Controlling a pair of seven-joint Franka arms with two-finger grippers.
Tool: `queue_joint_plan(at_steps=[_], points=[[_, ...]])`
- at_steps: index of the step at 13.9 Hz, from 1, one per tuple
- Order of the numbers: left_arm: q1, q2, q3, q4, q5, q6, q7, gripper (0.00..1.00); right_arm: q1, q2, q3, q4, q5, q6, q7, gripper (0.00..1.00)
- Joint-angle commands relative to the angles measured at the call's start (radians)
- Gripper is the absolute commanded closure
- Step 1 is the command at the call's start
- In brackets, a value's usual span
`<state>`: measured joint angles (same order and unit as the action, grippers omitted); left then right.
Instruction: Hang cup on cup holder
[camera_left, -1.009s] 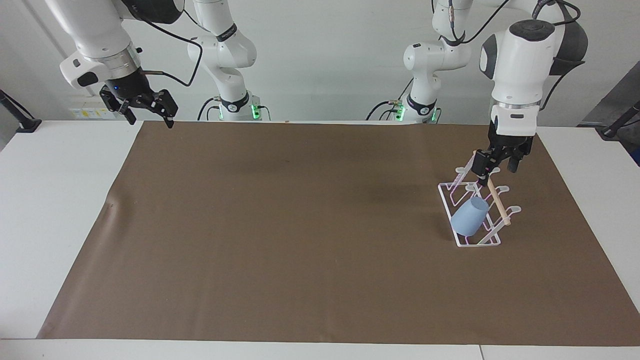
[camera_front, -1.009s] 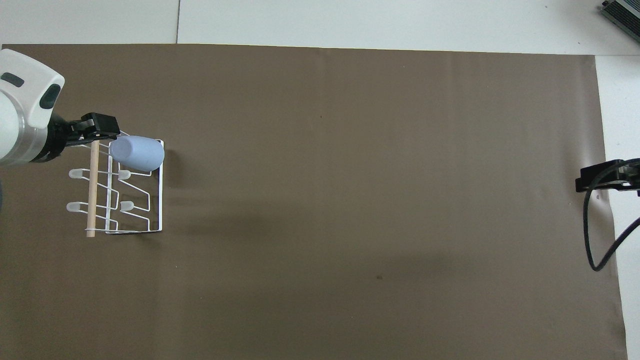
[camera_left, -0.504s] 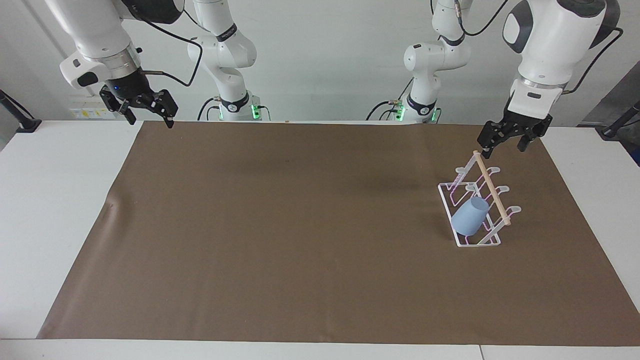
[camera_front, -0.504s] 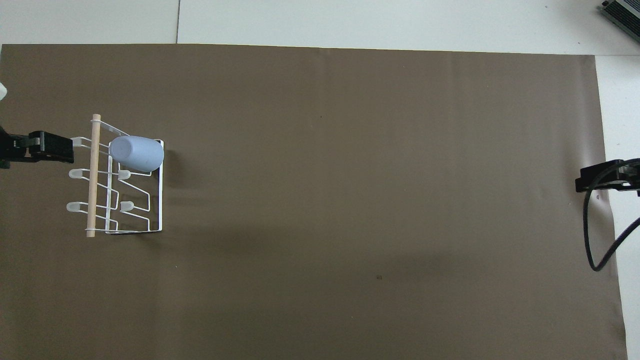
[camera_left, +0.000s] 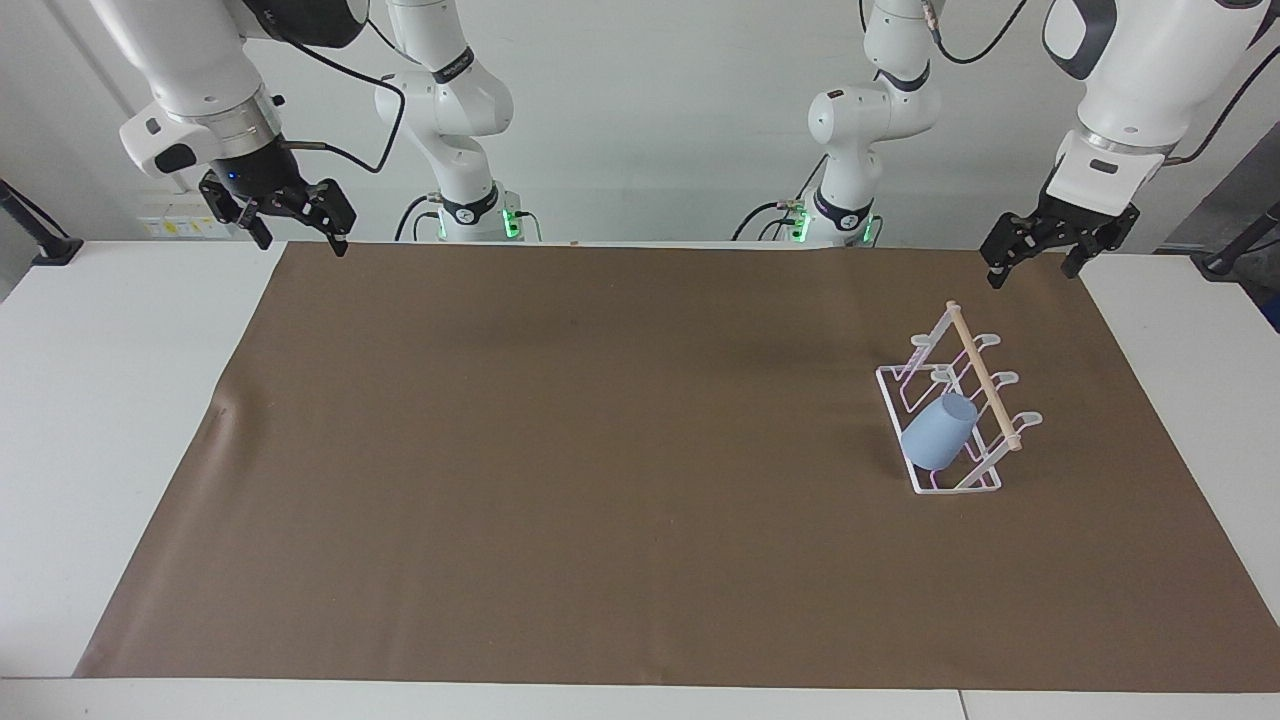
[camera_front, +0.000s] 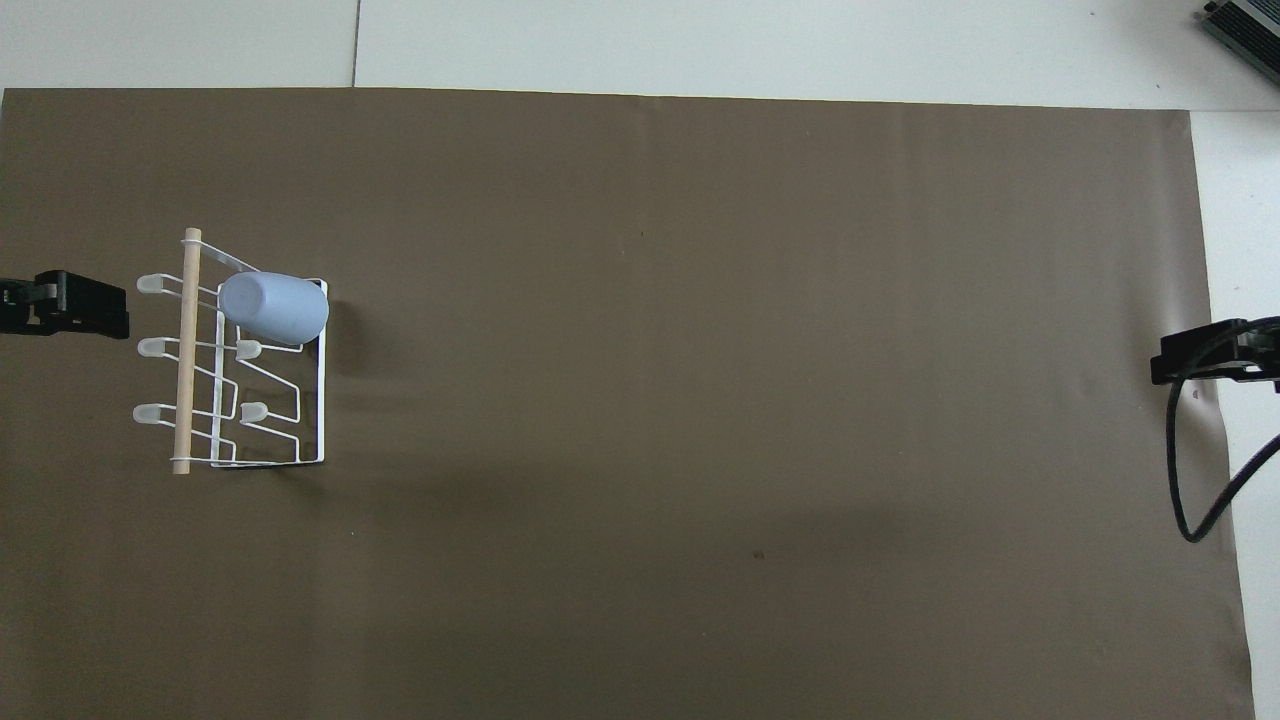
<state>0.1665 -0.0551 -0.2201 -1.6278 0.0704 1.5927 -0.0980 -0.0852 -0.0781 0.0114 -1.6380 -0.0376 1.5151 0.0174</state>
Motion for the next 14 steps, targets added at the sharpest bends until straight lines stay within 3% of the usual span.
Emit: queue_joint_plan(at_steps=[1,7,10,14], points=[[0.015,-0.009,-0.012,0.011,-0.021,-0.031,0.04,0.0,-0.007,-0.02,-0.004,-0.023,0.024,0.014,-0.028,0.0],[0.001,-0.017,-0.01,0.009,-0.023,-0.051,0.056,0.0,-0.007,-0.02,-0.004,-0.023,0.024,0.014,-0.028,0.0],[-0.117,-0.015,0.105,0.011,-0.02,-0.051,0.083,0.0,-0.007,-0.02,-0.004,-0.023,0.024,0.014,-0.028,0.0],[-0.154,-0.012,0.136,0.02,-0.014,-0.069,0.095,0.0,-0.007,-0.02,-0.004,-0.023,0.024,0.014,-0.028,0.0]])
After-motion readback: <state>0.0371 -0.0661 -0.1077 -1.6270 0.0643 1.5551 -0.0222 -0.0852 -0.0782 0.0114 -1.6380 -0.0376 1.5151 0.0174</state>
